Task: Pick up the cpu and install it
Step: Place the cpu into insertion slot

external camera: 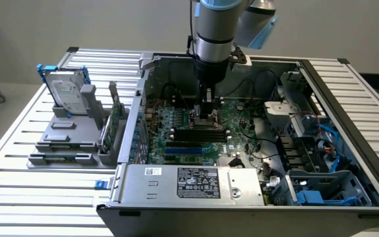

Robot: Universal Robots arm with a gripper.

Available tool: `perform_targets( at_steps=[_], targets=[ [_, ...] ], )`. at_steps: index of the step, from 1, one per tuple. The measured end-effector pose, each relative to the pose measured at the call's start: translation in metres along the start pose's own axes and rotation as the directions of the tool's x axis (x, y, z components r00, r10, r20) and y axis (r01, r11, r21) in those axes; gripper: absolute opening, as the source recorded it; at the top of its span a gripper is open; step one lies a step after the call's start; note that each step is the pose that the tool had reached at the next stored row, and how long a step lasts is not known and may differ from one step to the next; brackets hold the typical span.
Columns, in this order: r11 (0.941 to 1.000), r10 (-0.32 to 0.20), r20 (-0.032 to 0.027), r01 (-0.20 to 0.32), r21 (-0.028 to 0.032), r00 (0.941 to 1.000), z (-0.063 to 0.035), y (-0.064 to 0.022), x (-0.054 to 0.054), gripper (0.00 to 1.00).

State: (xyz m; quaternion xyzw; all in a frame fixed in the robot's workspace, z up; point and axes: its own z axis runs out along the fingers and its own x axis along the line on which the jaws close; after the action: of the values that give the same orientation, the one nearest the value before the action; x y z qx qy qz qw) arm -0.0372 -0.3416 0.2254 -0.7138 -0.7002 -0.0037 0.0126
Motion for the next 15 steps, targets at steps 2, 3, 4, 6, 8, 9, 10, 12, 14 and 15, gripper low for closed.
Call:
perform_targets(
  at_steps=[2, 3, 4, 6, 8, 9, 10, 12, 14, 15],
  targets=[
    [1.0, 0.0, 0.0001, 0.0, 0.0, 1.0, 0.0021, 0.0, 0.0, 0.54],
    [1.0, 0.0, 0.0001, 0.0, 0.0001, 1.0, 0.0034, 0.0, 0.0, 0.54],
    [1.0, 0.0, 0.0, 0.0, 0.0, 1.0, 0.0049, 0.0, 0.0, 0.54],
    [1.0, 0.0, 0.0004, 0.0, 0.0, 1.0, 0.0078, 0.0, 0.002, 0.54],
    [1.0, 0.0, 0.0006, 0.0, -0.0001, 1.0, 0.0099, 0.0001, 0.002, 0.54],
    [1.0, 0.0, 0.0005, 0.0, -0.0004, 1.0, 0.0109, 0.0001, 0.002, 0.54],
    [1.0, 0.0, 0.0005, 0.0, -0.0006, 1.0, 0.0117, 0.0001, 0.002, 0.54],
    [1.0, 0.0, 0.0005, 0.0, -0.0013, 1.0, 0.0133, 0.0001, 0.002, 0.54],
    [1.0, 0.0, 0.0006, 0.0, -0.0017, 1.0, 0.0141, 0.0001, 0.002, 0.54],
    [1.0, 0.0, 0.0006, 0.0, -0.0021, 1.0, 0.0145, 0.0001, 0.002, 0.54]
  ],
)
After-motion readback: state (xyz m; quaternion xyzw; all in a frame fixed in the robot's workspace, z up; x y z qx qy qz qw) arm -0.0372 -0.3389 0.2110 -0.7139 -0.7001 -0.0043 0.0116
